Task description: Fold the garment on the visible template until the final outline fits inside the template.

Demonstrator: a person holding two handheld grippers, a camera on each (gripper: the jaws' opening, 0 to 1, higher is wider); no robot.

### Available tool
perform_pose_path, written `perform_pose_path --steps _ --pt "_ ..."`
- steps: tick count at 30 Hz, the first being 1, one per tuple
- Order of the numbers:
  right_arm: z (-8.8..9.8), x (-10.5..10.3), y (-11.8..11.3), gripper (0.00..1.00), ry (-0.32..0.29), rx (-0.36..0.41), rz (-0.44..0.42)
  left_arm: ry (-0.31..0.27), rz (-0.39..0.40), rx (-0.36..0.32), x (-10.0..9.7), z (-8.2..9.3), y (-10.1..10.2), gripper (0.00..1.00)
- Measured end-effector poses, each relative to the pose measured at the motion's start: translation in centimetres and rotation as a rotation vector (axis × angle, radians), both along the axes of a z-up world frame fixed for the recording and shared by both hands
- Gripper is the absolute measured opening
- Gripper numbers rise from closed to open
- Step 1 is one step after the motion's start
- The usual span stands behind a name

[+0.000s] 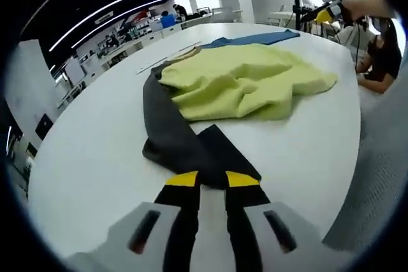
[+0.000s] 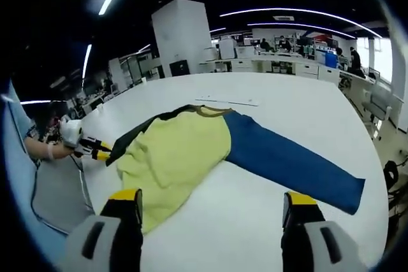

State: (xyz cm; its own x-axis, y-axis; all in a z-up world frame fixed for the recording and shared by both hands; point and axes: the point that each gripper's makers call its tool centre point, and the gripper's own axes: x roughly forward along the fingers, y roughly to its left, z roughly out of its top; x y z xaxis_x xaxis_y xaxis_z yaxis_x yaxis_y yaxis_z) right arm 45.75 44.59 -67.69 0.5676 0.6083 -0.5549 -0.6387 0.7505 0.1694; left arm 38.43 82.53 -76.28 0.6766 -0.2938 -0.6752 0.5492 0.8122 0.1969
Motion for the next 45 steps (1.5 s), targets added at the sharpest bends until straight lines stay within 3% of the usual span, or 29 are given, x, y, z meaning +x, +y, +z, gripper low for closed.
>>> perform_pose_path --steps 3,5,9,10,13,18,34,45 --pt "0.0 0.0 0.0 0.91 0.002 0.0 0.0 0.008 0.004 0.002 0.0 -0.1 0.2 0.0" --pt "-0.1 -0.1 0.0 0.91 0.005 0.004 -0.002 0.019 0.003 -0.008 -0.1 -0.2 0.2 0.0" --pt "-0.3 -0.2 0.1 0.91 0.008 0.001 0.0 -0.01 -0.031 0.005 0.0 0.7 -0.7 0.25" --pt "-0.4 -0.3 0.2 0.91 0.009 0.002 0.0 -0.013 -0.052 0.013 -0.1 0.7 -1.0 0.26" --pt "-0.6 -0.3 0.3 0.91 0.014 0.001 0.003 0.015 -0.068 0.017 -0.4 0.3 -1.2 0.14" --pt "-0.5 -0.3 0.6 0.91 0.016 0.011 0.005 0.022 -0.042 0.005 -0.1 -0.1 -1.2 0.18" --pt "-0.3 -0.2 0.9 0.9 0.013 0.023 0.011 0.072 0.003 -0.037 -0.2 -0.5 -0.6 0.01" --pt "-0.6 -0.6 1.3 0.9 0.024 0.023 0.017 0.092 0.062 -0.104 -0.1 -0.2 -0.5 0.0"
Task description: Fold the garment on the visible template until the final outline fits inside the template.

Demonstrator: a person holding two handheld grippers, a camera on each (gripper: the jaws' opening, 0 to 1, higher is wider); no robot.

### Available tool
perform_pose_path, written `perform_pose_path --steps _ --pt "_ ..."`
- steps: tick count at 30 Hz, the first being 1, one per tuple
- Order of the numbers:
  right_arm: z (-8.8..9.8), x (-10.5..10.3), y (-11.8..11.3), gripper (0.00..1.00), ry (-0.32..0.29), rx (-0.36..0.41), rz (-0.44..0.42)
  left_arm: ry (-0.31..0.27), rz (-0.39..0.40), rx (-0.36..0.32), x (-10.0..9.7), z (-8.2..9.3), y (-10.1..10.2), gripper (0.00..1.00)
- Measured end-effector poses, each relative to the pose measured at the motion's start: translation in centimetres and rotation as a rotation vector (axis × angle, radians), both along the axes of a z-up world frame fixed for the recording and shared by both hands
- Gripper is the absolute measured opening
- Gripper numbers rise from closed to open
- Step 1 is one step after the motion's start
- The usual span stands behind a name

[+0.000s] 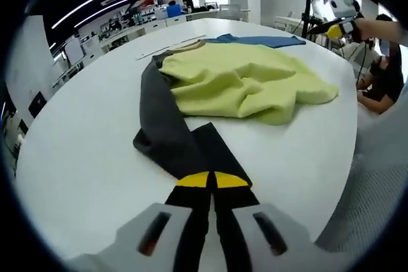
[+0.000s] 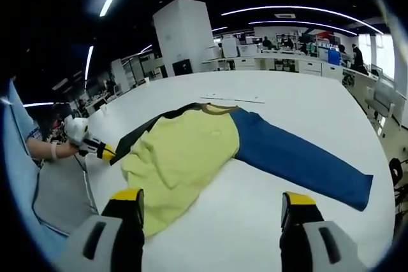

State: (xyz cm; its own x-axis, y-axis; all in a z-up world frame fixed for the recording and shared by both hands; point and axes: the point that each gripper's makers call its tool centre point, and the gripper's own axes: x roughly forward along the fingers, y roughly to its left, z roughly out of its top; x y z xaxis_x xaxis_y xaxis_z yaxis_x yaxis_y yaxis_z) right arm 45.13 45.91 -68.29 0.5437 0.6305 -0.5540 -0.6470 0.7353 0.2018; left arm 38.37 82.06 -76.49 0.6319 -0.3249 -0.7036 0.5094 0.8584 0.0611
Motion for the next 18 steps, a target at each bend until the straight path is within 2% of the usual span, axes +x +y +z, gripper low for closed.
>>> perform_pose_path --steps 7,9,10,14,18 --pt "0.0 -0.1 0.2 0.89 0.0 0.002 0.003 -0.039 0.049 -0.062 0.8 2.3 0.7 0.0" --pt "0.0 -0.1 0.2 0.89 0.0 -0.001 0.005 -0.064 0.084 -0.114 1.4 3.7 1.1 0.0" --pt "0.0 -0.1 0.2 0.89 0.001 0.0 0.006 -0.069 0.126 -0.156 1.8 4.5 1.5 0.0" --pt "0.0 -0.1 0.3 0.89 0.002 0.003 0.004 -0.121 0.206 -0.246 3.1 7.1 3.0 0.0" --pt "-0.2 -0.2 0.3 0.89 0.006 0.001 0.006 -0.16 0.315 -0.339 4.5 9.2 5.6 0.0"
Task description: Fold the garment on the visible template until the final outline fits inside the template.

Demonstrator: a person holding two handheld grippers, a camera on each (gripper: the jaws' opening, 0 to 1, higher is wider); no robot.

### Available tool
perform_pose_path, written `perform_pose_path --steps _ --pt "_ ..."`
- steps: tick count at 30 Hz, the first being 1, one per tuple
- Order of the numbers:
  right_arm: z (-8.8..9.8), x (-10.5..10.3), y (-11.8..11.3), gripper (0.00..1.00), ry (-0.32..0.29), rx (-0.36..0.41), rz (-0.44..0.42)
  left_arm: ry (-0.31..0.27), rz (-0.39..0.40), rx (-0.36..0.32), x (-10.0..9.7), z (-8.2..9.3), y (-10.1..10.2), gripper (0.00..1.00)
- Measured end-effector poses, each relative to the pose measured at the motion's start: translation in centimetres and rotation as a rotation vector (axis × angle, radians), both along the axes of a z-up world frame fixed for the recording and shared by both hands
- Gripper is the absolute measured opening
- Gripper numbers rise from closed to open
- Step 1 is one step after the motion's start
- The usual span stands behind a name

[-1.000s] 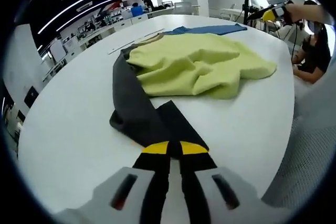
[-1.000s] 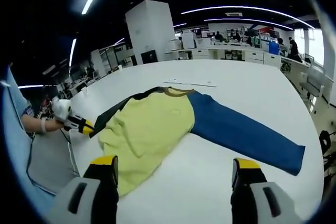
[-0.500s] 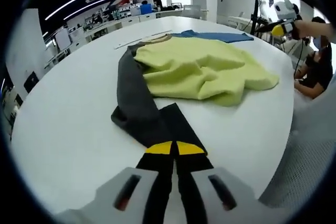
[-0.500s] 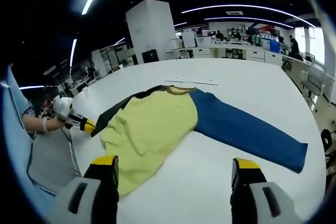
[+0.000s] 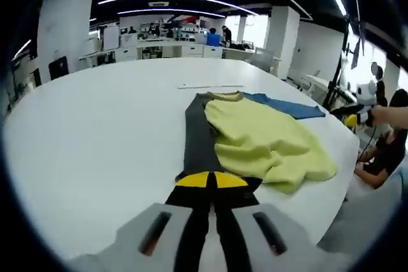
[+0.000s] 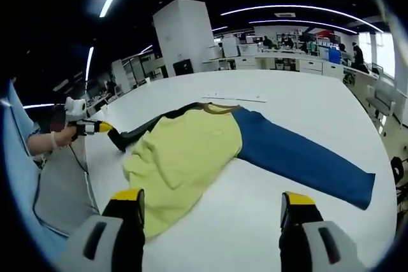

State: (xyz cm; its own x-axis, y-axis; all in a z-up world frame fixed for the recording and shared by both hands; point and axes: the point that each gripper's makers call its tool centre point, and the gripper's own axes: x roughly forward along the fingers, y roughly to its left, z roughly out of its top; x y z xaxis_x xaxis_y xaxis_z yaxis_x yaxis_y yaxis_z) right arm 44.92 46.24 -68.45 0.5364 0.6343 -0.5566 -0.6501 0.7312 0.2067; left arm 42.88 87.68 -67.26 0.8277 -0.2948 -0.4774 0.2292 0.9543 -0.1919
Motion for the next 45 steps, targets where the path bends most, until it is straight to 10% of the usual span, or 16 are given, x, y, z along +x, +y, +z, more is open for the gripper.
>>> perform_pose_path --steps 17,45 --pt "-0.1 -0.4 -0.4 0.89 0.01 -0.007 -0.027 0.059 0.229 -0.206 4.7 -1.6 9.8 0.0" --pt "-0.3 -0.1 1.8 0.89 0.043 -0.055 -0.033 0.229 0.262 -0.089 11.3 -8.4 20.3 0.0"
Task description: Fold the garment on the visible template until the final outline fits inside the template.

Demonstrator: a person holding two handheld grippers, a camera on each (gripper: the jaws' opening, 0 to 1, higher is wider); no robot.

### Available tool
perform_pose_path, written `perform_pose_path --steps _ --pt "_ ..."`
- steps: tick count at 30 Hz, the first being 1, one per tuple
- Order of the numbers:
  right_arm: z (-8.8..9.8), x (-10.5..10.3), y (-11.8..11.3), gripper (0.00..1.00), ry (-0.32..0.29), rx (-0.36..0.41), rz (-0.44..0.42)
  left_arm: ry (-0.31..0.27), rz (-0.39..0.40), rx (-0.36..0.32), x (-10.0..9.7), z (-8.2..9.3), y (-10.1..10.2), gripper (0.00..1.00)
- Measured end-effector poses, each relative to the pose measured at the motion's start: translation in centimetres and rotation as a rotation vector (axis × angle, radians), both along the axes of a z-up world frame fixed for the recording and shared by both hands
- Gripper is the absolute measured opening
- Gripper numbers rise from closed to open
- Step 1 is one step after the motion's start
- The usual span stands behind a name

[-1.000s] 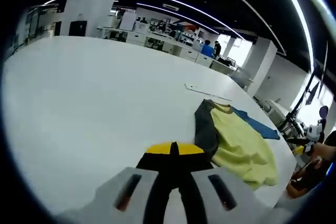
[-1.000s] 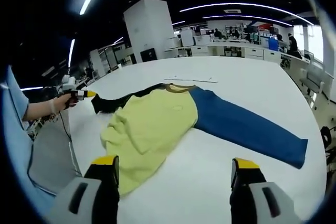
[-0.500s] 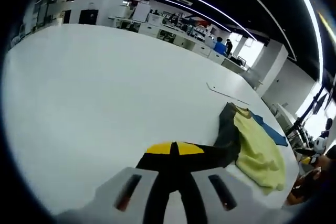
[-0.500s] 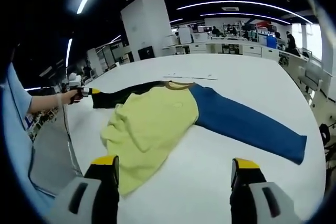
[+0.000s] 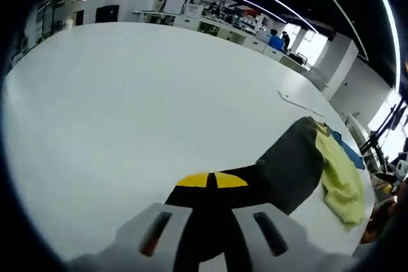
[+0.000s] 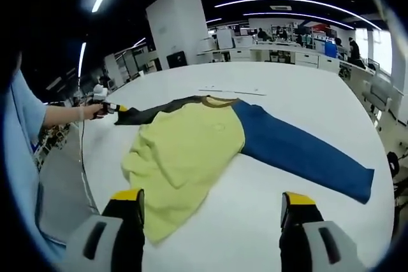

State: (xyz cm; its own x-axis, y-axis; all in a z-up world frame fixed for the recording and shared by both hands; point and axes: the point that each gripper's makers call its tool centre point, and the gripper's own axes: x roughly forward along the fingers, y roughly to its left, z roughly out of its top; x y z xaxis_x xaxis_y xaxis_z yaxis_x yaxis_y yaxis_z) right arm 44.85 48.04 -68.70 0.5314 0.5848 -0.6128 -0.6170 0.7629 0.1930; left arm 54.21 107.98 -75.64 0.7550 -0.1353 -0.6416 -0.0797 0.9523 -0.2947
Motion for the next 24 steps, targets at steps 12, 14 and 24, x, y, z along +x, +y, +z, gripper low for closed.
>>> perform_pose_path --steps 12,14,24 --pt "-0.3 0.2 0.6 0.89 0.006 -0.003 0.002 0.021 0.045 0.049 2.6 -1.0 5.0 0.0" --pt "-0.5 0.0 0.5 0.89 0.011 -0.008 0.001 0.029 0.036 0.069 3.1 -1.0 5.2 0.0" --pt "-0.4 -0.2 0.4 0.91 -0.009 -0.01 -0.009 0.075 -0.006 0.137 3.9 -1.1 4.9 0.0"
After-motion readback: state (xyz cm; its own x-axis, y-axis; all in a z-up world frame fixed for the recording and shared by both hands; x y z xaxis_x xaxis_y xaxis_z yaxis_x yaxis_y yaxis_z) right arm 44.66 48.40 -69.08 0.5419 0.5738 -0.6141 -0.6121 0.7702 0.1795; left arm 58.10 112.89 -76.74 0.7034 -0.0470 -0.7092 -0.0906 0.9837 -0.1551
